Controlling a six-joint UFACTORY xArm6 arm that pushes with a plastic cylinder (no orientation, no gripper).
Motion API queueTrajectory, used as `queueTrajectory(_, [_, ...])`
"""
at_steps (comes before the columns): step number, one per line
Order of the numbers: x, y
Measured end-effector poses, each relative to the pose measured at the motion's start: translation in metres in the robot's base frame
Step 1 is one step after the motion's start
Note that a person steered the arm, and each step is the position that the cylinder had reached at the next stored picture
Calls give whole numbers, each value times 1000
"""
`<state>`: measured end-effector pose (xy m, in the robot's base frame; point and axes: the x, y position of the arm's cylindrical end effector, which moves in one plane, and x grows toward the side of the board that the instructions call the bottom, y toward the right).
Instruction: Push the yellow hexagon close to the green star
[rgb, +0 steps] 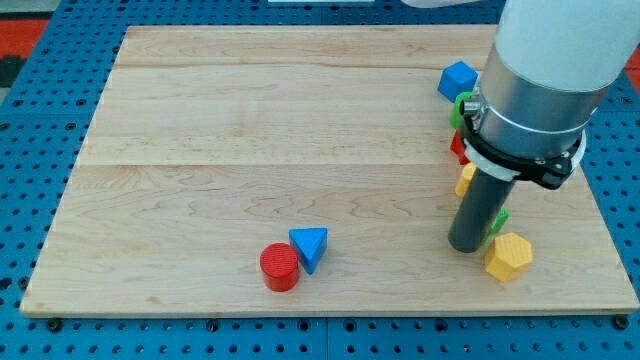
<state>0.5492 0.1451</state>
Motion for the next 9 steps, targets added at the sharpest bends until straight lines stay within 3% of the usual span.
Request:
queueTrajectory(1, [-2, 15])
queueTrajectory(3, [13, -10])
queueTrajectory(4, [60, 5])
queueTrajectory(7, [62, 80])
queueTrajectory(9, [61, 42])
